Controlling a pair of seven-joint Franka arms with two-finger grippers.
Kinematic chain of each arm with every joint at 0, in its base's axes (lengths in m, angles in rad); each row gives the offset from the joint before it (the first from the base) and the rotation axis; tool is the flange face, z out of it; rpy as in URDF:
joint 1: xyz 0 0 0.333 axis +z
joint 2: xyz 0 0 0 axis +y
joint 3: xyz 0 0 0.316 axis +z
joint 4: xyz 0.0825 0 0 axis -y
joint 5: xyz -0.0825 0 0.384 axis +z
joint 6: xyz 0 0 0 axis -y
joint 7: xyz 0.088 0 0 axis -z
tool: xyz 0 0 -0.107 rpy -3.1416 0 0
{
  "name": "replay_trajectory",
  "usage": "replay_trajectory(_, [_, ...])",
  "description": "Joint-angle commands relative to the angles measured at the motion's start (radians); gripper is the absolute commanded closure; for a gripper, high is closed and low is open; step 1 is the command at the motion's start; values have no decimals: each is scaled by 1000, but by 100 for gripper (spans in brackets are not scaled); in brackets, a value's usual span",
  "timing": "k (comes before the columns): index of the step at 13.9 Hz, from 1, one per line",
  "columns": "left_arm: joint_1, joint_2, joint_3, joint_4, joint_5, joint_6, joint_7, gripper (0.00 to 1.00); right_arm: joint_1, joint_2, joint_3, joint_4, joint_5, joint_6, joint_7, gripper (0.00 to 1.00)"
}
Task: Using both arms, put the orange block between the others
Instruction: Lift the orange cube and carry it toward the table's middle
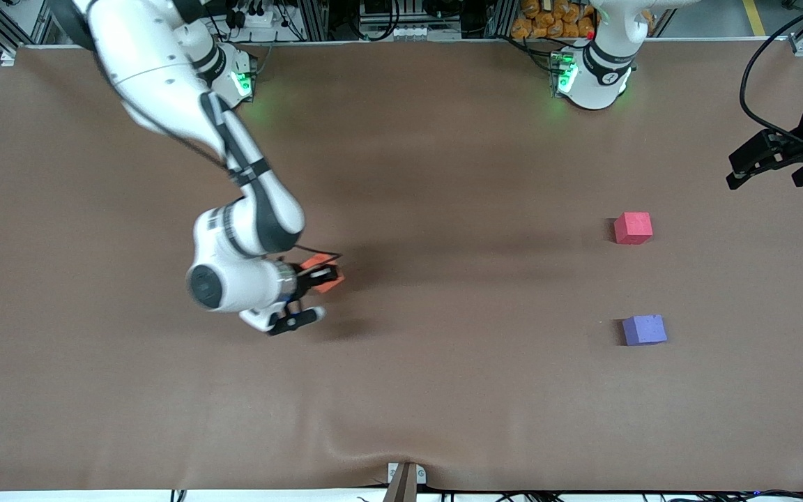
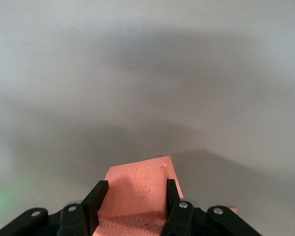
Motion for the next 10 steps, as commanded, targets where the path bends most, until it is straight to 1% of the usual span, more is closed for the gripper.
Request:
replay_trajectory(1, [-1, -7, 0, 3, -6, 3, -1, 0, 102, -10, -14, -10, 121, 68, 175, 48])
replay_trajectory(3, [-1, -7, 0, 3, -6, 3, -1, 0, 173, -2, -14, -10, 153, 162, 299, 46])
replay_trajectory(4, [-1, -7, 0, 3, -6, 3, -1, 0, 202, 2, -14, -10, 158, 203, 357, 42])
replay_trajectory(6, [-2, -7, 0, 3, -6, 3, -1, 0, 260, 18, -14, -10, 188, 283, 462, 27])
replay_trajectory(7, [-1, -7, 0, 3, -8, 3, -1, 0, 285, 25, -14, -10, 210, 321, 479, 15])
replay_trajectory(8, [-1, -7, 0, 3, -8, 3, -1, 0, 303, 32, -14, -10, 234, 358, 480, 11])
replay_trajectory(9, [-2, -8, 0, 3, -8, 3, -1, 0, 313, 32, -14, -10, 245, 377, 480, 0])
replay_trajectory(10, [-2, -8, 0, 3, -8, 3, -1, 0, 308, 30, -14, -10, 244, 376, 474, 0])
